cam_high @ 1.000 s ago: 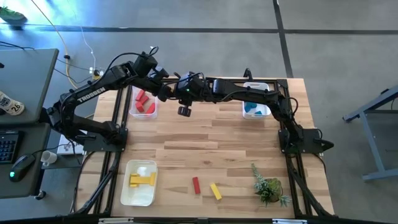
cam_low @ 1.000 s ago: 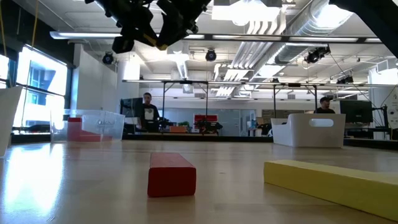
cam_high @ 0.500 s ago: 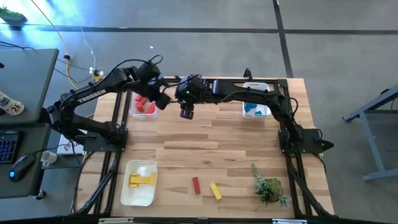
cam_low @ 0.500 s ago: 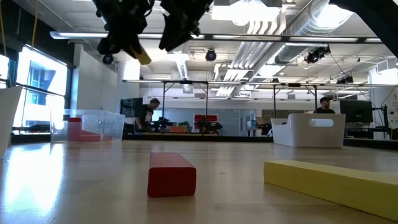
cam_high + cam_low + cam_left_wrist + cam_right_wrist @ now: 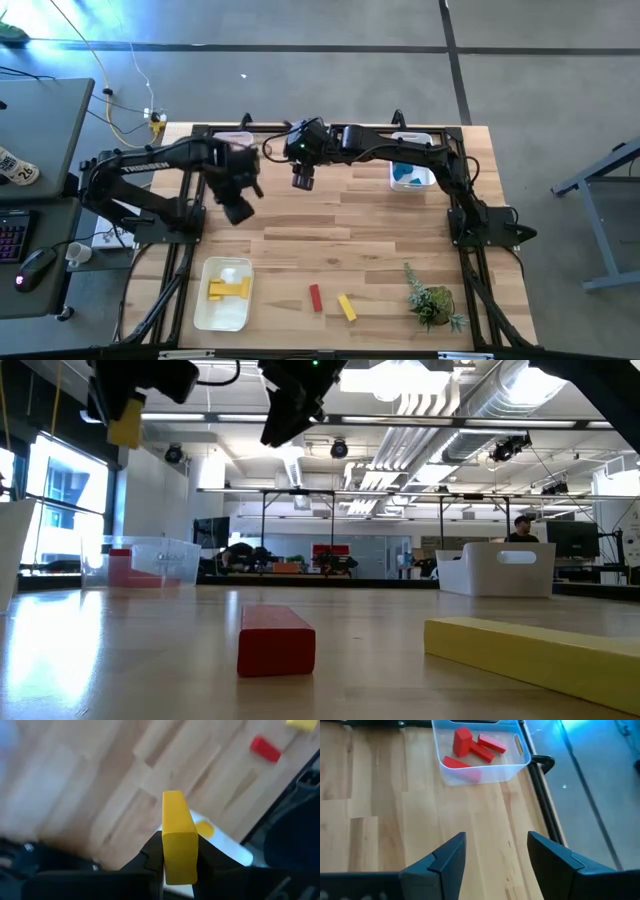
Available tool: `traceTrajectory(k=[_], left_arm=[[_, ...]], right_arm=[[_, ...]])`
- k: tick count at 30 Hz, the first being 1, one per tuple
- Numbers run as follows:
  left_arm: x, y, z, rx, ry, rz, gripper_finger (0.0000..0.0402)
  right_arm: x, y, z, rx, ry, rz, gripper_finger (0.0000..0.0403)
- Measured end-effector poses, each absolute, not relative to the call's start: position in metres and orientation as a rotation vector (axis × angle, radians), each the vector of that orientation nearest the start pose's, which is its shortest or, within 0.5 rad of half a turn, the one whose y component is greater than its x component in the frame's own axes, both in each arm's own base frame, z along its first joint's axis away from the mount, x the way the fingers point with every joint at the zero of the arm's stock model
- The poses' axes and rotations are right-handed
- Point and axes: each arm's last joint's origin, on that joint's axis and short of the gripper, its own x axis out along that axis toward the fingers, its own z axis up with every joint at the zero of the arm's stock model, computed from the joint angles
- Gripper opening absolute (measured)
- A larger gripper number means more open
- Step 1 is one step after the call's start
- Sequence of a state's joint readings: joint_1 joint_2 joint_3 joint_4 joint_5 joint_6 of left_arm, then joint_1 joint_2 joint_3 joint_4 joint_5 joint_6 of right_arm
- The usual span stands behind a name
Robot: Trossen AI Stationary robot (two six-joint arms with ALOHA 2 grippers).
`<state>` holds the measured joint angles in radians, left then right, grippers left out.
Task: Sort & place blocks by color
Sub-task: Put the yellow block into the bottom white bin
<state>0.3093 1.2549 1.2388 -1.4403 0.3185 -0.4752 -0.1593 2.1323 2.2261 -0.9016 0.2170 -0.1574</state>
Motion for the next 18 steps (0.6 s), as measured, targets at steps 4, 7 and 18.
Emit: traceTrajectory(k=[4,7,18], left_arm=[[0.191,0.030,0.316,-0.844,1.443,0.305,0.0035],[0.193,0.015,0.311,-0.881,1.478,0.274,0.0035],[0.192,-0.044,0.270,-1.025,1.681,0.177,0.0035]], right_arm=[[0.458,-0.082,0.340,-0.152,0.836,-0.261,0.0197],[0.458,-0.085,0.340,-0.143,0.836,-0.253,0.0197],[0.454,-0.091,0.337,-0.154,0.874,-0.222,0.0197]])
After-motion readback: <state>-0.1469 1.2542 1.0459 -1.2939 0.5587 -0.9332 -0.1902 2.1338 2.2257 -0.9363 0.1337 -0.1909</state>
